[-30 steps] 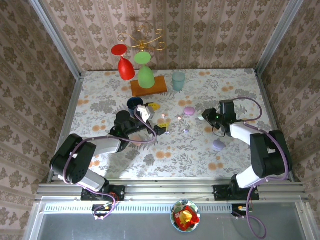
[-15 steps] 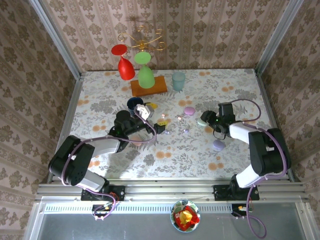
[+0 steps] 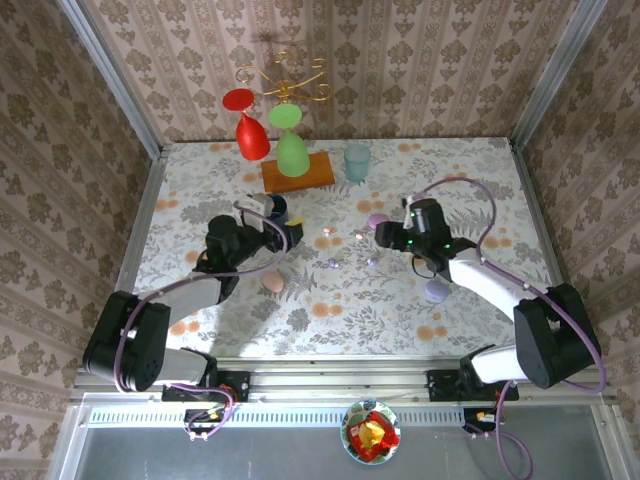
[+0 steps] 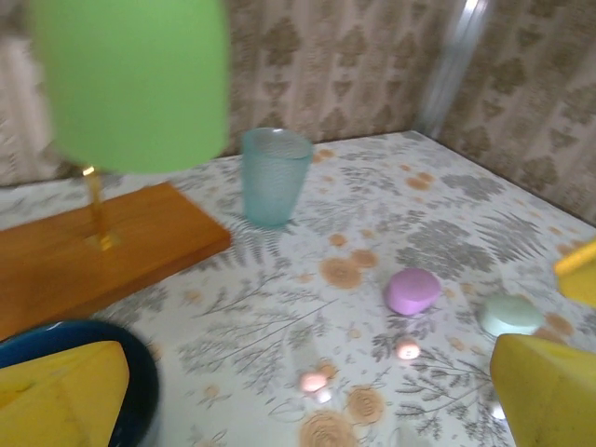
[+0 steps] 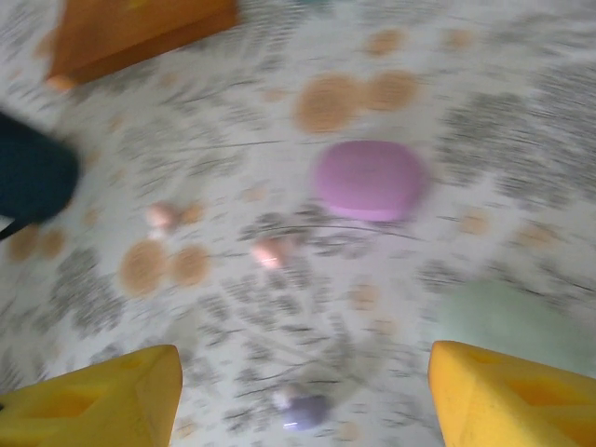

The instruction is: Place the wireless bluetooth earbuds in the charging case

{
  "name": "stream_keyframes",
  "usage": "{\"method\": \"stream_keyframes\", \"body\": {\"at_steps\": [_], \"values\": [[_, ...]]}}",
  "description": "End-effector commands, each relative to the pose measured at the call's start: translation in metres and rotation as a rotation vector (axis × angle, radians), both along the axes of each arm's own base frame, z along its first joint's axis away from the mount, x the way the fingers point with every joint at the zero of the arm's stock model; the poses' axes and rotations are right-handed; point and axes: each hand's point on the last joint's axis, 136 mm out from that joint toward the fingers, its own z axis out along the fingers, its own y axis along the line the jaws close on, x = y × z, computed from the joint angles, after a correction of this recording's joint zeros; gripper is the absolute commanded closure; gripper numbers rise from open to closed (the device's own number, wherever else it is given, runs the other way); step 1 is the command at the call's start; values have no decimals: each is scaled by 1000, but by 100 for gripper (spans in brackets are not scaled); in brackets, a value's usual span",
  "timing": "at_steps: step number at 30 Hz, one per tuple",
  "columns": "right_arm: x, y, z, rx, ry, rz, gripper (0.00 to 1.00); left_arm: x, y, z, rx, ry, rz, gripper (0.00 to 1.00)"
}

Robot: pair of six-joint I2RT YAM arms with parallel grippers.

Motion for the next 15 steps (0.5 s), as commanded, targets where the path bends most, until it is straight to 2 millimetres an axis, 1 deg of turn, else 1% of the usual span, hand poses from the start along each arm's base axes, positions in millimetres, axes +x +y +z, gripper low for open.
{"method": "stream_keyframes", "body": {"at_steps": [1, 5, 8, 10, 12, 15], "values": [[-1, 40, 10, -116, -86, 170, 28, 4, 26, -7, -93, 124, 104, 0], [-13, 100, 10, -157, -132, 360, 27, 8, 53, -9, -153, 154, 176, 0], [-25, 143, 6, -150, -155, 487, 26, 7, 63, -9, -173, 146, 192, 0], [-36, 171, 2, -156, -172, 588, 25, 7, 71, -10, -186, 139, 209, 0], [-55, 202, -6, -167, -196, 736, 23, 8, 81, -11, -210, 132, 242, 0], [-65, 229, -19, -204, -224, 829, 21, 9, 98, -19, -235, 167, 298, 0]]}}
